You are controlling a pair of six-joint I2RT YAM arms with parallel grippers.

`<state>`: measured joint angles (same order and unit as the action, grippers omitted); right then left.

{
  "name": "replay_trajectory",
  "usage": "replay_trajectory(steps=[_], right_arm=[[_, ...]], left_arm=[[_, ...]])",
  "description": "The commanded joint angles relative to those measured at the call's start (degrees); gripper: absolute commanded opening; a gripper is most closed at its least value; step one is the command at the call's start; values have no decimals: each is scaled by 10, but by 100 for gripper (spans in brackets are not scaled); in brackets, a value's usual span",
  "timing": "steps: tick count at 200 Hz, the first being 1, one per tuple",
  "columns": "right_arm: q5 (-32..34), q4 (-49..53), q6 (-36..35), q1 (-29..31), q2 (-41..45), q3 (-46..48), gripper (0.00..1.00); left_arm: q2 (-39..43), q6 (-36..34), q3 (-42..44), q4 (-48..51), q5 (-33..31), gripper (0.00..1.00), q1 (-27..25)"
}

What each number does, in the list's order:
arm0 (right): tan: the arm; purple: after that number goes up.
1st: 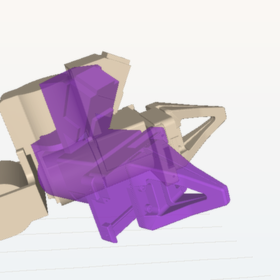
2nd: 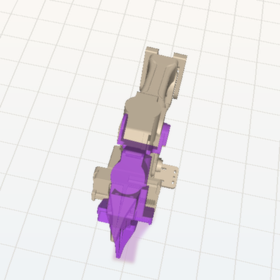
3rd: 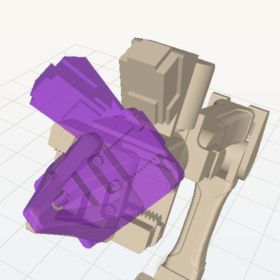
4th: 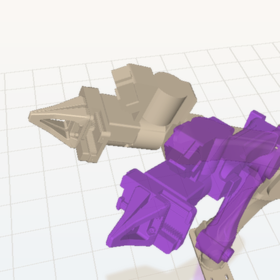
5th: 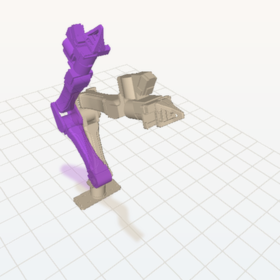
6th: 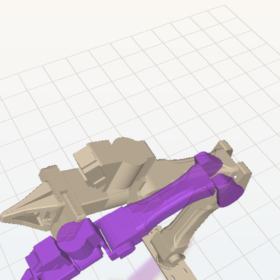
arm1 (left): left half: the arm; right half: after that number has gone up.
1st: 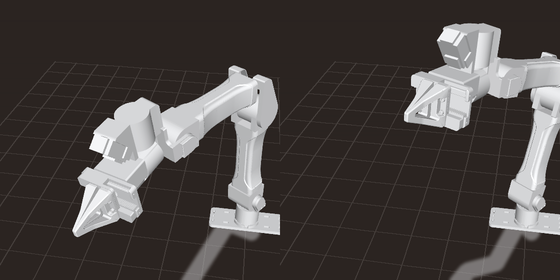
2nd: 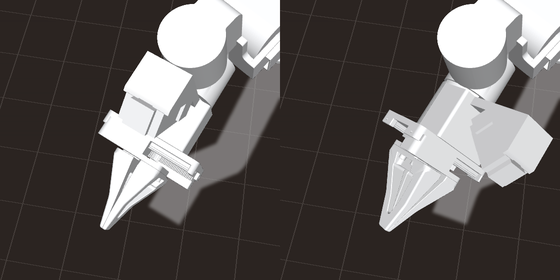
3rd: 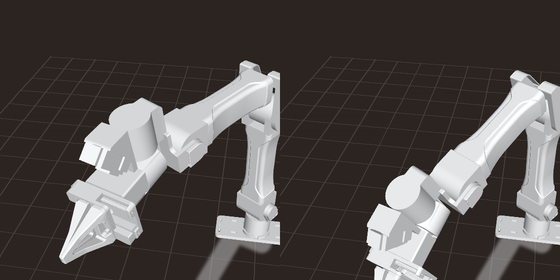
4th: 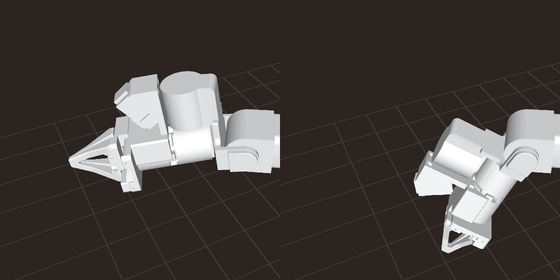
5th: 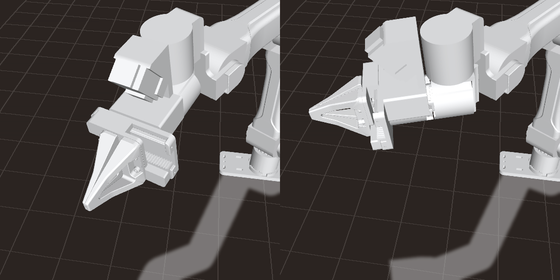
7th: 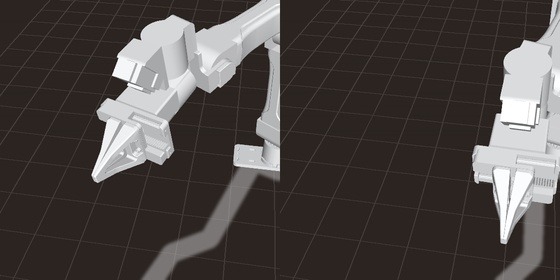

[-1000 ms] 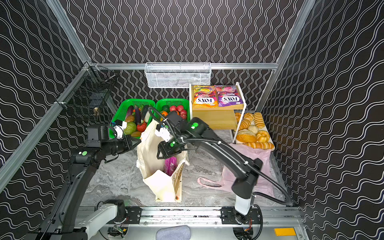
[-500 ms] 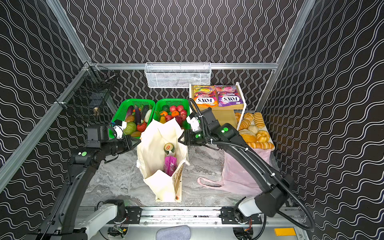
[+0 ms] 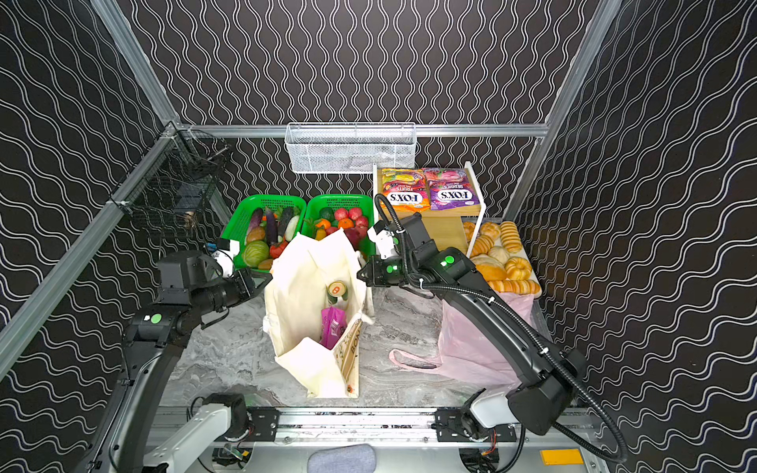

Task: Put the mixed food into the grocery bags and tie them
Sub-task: 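Raise the right gripper out of the tote toward the upper shelf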

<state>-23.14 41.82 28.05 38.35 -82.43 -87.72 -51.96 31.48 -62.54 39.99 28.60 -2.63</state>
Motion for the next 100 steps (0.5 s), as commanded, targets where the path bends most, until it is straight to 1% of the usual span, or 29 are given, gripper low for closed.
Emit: replay_trajectory(steps=[1, 6, 20, 26, 31, 37, 40, 61, 67, 84, 92, 100], right_arm=[[-11, -26, 7, 0, -12, -12, 10], [-7, -22, 5, 0, -13, -16, 13], [9, -9, -11, 0, -11, -31, 12], [13, -8, -19, -1, -5, -38, 13], [17, -7, -25, -1, -2, -44, 18], [24, -7, -31, -3, 5, -51, 28], [30, -8, -33, -4, 8, -55, 31], [60, -28, -52, -17, 42, -65, 35], [75, -33, -51, -24, 52, -65, 39], [92, -49, -43, -59, 74, -65, 41], [93, -55, -35, -81, 80, -66, 41], [89, -62, -28, -102, 84, -65, 41]], left_arm=[[-2, 14, 0, -48, 2, 0, 1], [-2, 14, 0, -47, 1, 0, 1], [-3, 13, -1, -47, 5, 0, 1], [-5, 12, -2, -46, 7, 0, 1], [-8, 10, -3, -45, 10, 0, 1], [-10, 9, -5, -43, 12, 0, 0], [-11, 9, -5, -43, 10, 0, 1], [-17, 10, -9, -34, -1, 0, 1], [-17, 10, -10, -32, -5, 3, 1], [-16, 9, -9, -33, -3, 10, 1], [-16, 10, -9, -34, -3, 16, 1], [-14, 9, -11, -32, -5, 26, 1]])
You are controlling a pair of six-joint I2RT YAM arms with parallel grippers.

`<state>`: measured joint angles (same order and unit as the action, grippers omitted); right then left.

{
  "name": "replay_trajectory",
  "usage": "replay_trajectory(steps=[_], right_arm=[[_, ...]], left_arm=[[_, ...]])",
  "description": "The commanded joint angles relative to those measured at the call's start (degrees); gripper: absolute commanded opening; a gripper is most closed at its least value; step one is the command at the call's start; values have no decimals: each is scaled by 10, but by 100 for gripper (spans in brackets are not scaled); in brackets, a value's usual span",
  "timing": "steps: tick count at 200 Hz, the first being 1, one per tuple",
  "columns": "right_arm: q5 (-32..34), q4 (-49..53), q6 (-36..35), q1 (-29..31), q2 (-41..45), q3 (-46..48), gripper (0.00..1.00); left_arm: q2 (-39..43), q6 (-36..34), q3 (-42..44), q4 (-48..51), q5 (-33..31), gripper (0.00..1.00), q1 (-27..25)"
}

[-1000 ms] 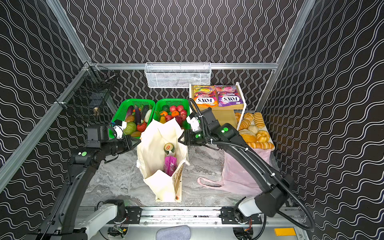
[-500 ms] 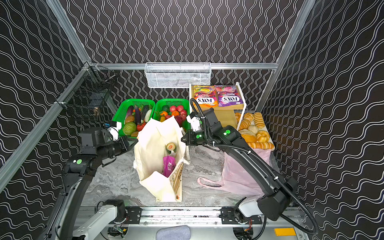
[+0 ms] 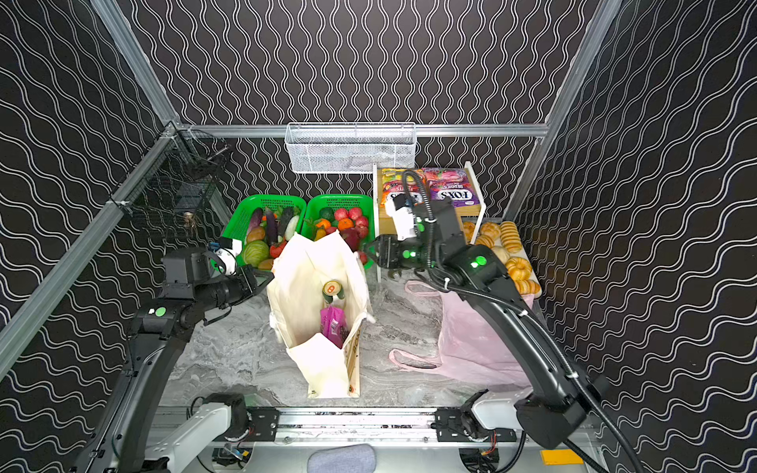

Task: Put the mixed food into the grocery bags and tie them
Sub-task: 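Raise the right gripper out of the tote toward the upper shelf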

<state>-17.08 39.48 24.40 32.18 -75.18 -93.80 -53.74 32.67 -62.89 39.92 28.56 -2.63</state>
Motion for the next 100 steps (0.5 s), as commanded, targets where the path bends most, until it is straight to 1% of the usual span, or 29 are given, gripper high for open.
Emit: replay_trajectory(steps=[1, 4, 18, 21, 30, 39, 55, 71, 85, 100], right_arm=[[28, -40, 9, -43, 12, -4, 41], [26, -43, 10, -48, 13, -4, 41], [14, -68, 9, -68, 14, 4, 43], [13, -74, 10, -86, 14, 5, 43], [13, -81, 17, -104, 6, 3, 43], [4, -78, 21, -124, -10, -11, 44], [-10, -49, 23, -156, -52, -59, 44], [-10, -34, 15, -173, -92, -104, 47], [-13, -25, 4, -186, -126, -142, 48], [-1, -10, -3, -194, -165, -182, 48]], left_arm=[[3, -3, -7, -31, -4, 27, 1], [4, -3, -8, -30, -7, 30, 1], [5, -9, -14, -22, -14, 37, 1], [5, -10, -16, -20, -16, 39, 1], [4, -17, -20, -12, -22, 46, 1], [5, -22, -25, -5, -28, 53, 1], [10, -32, -31, 1, -37, 61, 0], [18, -44, -34, 9, -52, 66, 0], [25, -55, -38, 18, -68, 69, 1], [30, -67, -41, 28, -88, 71, 1]])
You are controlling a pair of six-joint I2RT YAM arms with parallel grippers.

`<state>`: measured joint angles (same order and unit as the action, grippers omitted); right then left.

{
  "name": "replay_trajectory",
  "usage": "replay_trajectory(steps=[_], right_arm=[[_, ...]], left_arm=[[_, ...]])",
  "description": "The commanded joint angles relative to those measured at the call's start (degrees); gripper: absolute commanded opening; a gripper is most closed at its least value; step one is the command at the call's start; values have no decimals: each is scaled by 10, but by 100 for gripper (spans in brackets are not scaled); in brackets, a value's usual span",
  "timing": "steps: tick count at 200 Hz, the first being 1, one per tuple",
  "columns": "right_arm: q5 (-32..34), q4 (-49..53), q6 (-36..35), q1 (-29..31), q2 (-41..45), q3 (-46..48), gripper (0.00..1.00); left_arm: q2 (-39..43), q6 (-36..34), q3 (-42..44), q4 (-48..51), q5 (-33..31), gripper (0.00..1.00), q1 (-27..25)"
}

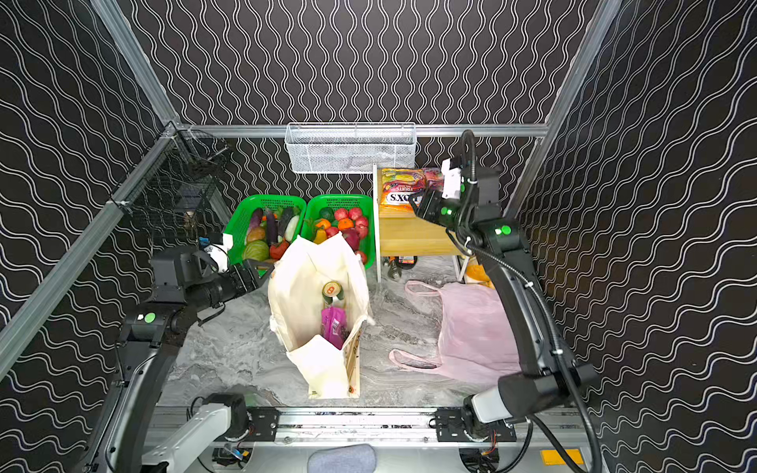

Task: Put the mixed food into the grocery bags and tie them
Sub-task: 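Raise the right gripper out of the tote toward the upper shelf, then grasp the orange FOXS candy bag on the upper shelf with the right gripper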

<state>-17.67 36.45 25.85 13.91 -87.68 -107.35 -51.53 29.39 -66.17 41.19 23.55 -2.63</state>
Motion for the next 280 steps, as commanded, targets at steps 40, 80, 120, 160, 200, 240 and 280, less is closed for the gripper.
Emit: replay_trajectory(steps=[40, 80, 120, 160, 200, 240, 280], right_arm=[[9, 44, -19, -20, -123, -140, 48], [59, 69, -18, -20, -166, -187, 48], [102, 70, -22, -20, -187, -198, 50], [66, 76, -24, -20, -207, -210, 52], [40, 76, -23, -20, -225, -204, 53], [37, 87, -29, -19, -225, -188, 53], [3, 84, -42, -19, -224, -177, 43]], left_arm=[[17, -60, -28, 31, -54, 81, 1], [21, -93, -40, 66, -72, 93, 1], [30, -100, -26, 62, -78, 96, 1], [27, -98, -29, 58, -77, 97, 1], [34, -97, -22, 62, -85, 97, 1], [35, -97, -21, 62, -83, 97, 0], [28, -94, -22, 57, -77, 97, 1]])
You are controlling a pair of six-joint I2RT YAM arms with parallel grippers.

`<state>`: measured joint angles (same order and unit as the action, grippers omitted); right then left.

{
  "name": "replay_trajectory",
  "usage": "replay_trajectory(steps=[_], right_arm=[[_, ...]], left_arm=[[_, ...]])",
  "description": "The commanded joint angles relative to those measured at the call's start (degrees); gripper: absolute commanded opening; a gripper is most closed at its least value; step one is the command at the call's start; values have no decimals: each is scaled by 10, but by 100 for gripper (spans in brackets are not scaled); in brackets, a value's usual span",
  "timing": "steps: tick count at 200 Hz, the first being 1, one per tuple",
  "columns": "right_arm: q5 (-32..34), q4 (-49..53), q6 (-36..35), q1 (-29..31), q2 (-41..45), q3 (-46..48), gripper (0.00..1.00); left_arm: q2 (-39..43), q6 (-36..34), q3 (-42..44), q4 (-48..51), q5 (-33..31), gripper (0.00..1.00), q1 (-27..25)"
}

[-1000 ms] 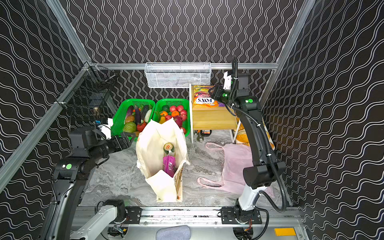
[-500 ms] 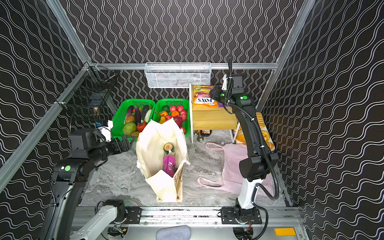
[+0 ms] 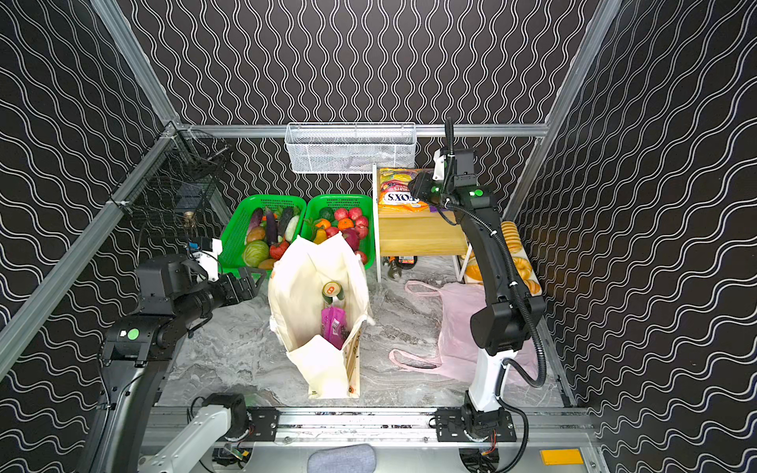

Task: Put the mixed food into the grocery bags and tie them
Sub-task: 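Grasp the orange FOXS candy bag on the upper shelf with the right gripper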

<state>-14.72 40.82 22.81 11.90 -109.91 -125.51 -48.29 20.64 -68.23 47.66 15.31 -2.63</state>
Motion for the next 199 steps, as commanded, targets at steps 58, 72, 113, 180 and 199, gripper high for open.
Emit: replay_trajectory(steps=[58, 72, 113, 180, 199], right_arm=[[36, 11, -36, 14, 33, 11, 1], [34, -3, -35, 15, 47, 18, 0], [42, -61, -12, 18, 103, 56, 0], [29, -106, -7, 19, 208, 143, 0], [10, -112, -4, 19, 240, 167, 0]], left_arm=[[-10, 8, -5, -5, 15, 96, 1], [-10, 15, -4, -7, 18, 96, 1], [-10, 40, 7, -8, 33, 96, 1], [-10, 49, 21, -11, 54, 96, 1], [-14, 49, 23, -12, 68, 94, 1]])
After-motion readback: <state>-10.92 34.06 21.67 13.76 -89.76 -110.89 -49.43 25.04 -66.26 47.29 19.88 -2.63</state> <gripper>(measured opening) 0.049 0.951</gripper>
